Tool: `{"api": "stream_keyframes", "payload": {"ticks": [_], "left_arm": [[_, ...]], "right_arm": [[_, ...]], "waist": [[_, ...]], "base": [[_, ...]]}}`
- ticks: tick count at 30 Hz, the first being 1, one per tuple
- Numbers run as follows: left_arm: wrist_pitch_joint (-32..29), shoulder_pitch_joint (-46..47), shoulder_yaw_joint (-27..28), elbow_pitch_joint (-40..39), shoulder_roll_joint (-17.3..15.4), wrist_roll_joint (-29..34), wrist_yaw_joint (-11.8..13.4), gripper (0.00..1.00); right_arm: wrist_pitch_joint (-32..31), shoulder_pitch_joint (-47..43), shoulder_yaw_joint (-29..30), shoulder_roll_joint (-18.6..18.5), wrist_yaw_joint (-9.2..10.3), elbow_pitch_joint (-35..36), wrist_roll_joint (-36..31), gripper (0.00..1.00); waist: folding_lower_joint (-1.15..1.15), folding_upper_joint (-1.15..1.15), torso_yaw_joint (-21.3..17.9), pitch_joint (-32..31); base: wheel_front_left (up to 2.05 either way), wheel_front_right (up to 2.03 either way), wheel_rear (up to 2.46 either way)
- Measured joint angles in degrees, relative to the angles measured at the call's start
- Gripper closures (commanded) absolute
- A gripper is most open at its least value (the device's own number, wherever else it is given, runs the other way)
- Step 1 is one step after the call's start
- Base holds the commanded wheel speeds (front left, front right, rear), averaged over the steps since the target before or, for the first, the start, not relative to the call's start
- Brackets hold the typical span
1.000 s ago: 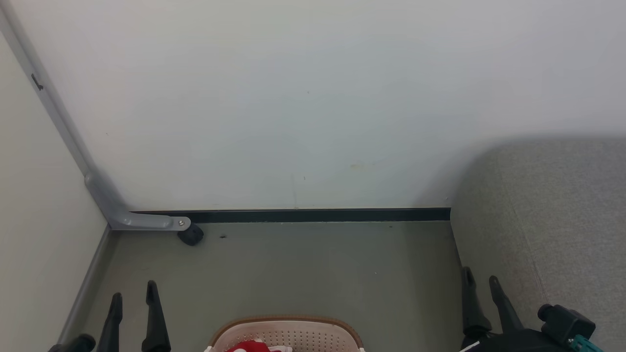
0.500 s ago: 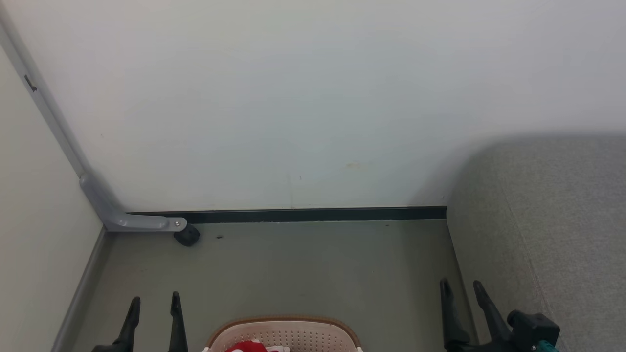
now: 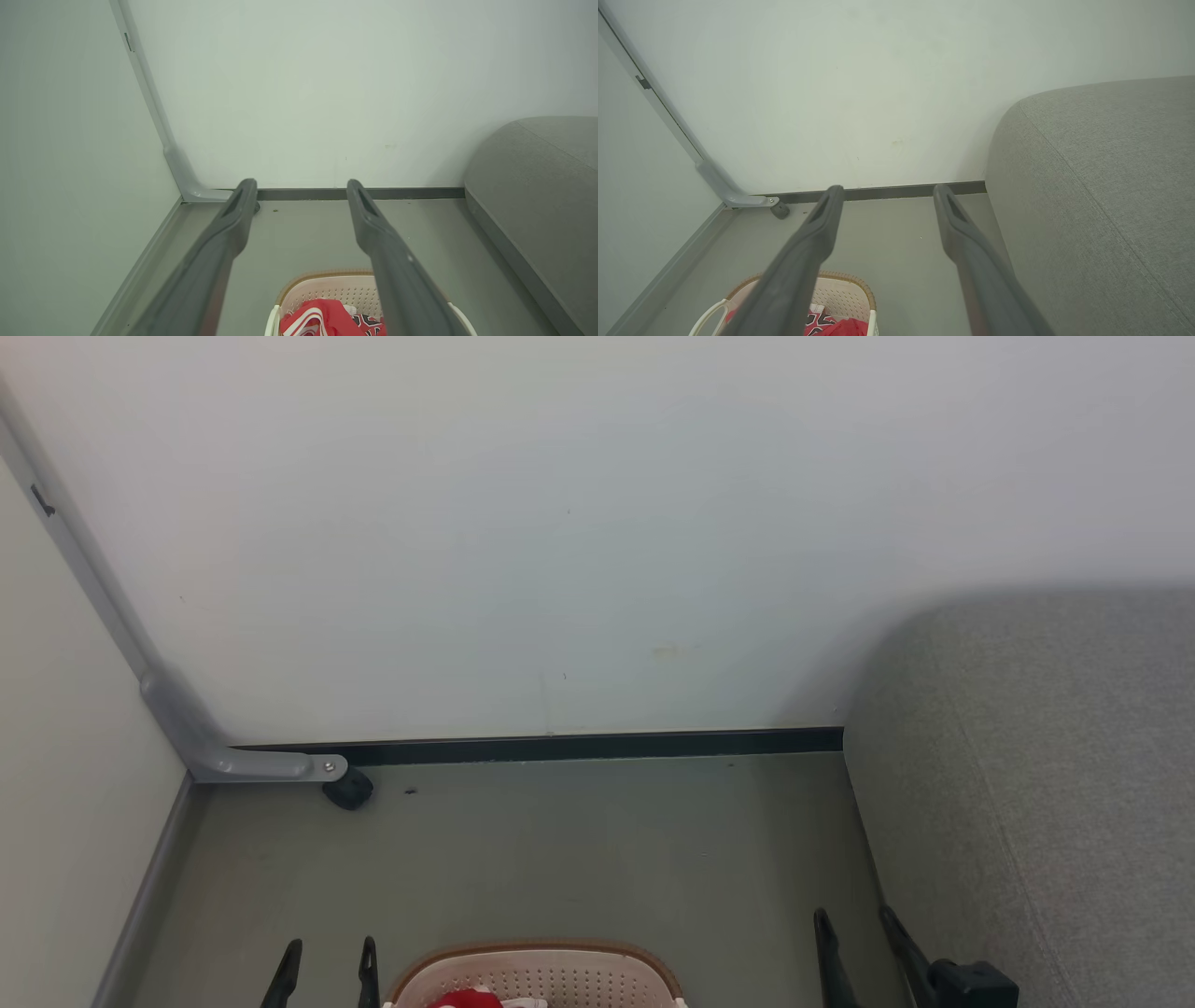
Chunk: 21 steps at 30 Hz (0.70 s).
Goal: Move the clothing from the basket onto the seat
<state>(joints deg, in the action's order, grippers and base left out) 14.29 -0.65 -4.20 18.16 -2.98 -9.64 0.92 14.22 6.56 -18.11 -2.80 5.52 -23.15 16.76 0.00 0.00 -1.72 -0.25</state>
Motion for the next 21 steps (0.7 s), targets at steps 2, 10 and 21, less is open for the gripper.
{"api": "stream_keyframes", "payload": {"ticks": [2,10,21], "left_arm": [[0.0,0.02,0.33,0.42,0.11,-0.57,0.09,0.0],[0.0,0.12,0.21,2.6,0.16,-0.8,-0.49,0.0],[0.0,0.18,0.2,3.72,0.2,-0.87,-0.97,0.0]], "right_arm": [[0.0,0.09,0.02,0.0,-0.05,-0.34,0.02,0.0],[0.0,0.96,0.07,0.01,-0.35,-1.44,0.55,0.0],[0.0,1.2,0.02,0.01,-0.49,-2.31,0.9,0.0]], "waist": [[0.0,0.0,-0.03,-0.03],[0.0,0.0,-0.1,-0.17],[0.0,0.0,-0.06,-0.33]], "base": [[0.0,0.0,0.0],[0.0,0.0,0.0],[0.0,0.0,0.0]]}}
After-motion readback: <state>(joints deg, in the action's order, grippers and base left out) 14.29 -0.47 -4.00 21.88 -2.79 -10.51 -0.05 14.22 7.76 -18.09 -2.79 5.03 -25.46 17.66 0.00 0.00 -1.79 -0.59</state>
